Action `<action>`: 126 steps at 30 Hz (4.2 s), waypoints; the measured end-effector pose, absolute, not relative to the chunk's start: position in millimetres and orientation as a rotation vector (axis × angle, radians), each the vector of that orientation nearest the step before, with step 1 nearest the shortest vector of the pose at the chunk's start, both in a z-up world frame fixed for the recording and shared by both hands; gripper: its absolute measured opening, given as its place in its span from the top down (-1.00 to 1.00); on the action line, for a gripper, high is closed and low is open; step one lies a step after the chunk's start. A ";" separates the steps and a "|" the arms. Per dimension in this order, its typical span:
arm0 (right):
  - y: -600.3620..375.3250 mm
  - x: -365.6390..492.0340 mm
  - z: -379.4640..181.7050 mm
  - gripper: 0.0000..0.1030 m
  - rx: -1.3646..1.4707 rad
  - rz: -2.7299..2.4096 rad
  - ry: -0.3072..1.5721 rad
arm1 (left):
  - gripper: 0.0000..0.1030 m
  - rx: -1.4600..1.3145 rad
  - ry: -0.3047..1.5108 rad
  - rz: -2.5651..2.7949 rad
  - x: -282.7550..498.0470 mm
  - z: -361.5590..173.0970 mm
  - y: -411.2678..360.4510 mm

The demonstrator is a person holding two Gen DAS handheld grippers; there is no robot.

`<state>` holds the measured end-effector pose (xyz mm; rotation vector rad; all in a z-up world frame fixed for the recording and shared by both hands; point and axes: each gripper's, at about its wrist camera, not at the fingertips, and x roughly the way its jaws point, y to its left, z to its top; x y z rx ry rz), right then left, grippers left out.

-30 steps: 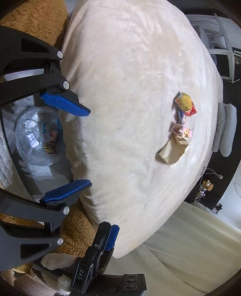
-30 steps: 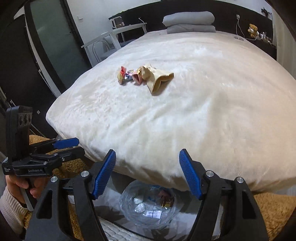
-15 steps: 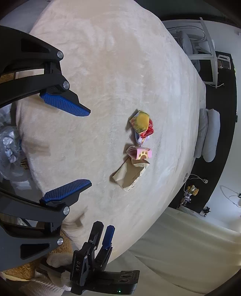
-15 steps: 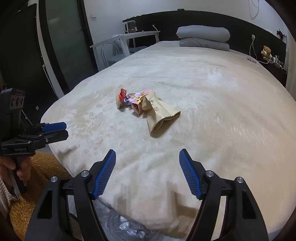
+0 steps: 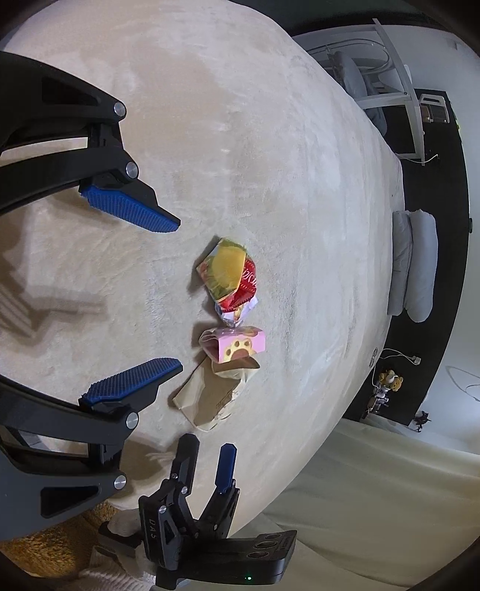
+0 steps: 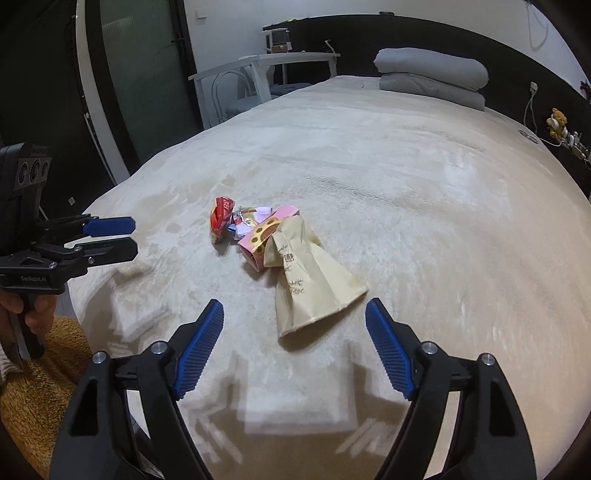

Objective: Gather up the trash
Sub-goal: 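Raise both open tools back up over the remaining trash on the bed, then grasp the tan paper bag with the right tool while the left tool grasps the red-yellow snack bag, then lift the paper bag and snack bag and carry them down over the clear bin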

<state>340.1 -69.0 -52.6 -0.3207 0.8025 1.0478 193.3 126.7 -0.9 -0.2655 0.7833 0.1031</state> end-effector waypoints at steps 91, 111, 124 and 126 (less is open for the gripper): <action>-178.3 256.9 -21.3 0.26 -0.079 1.027 0.753 | -0.31 -0.280 0.586 -0.090 126.7 17.1 44.2; -217.5 197.7 -38.1 0.26 -0.010 1.011 0.819 | -0.32 -0.318 0.572 -0.085 50.1 4.1 2.8; -236.5 175.1 -50.2 0.26 0.020 1.003 0.881 | -0.32 -0.308 0.643 -0.116 43.8 -10.8 -21.2; -237.1 174.7 -54.0 0.26 0.016 0.993 0.899 | -0.32 -0.319 0.655 -0.120 43.1 -14.0 -22.4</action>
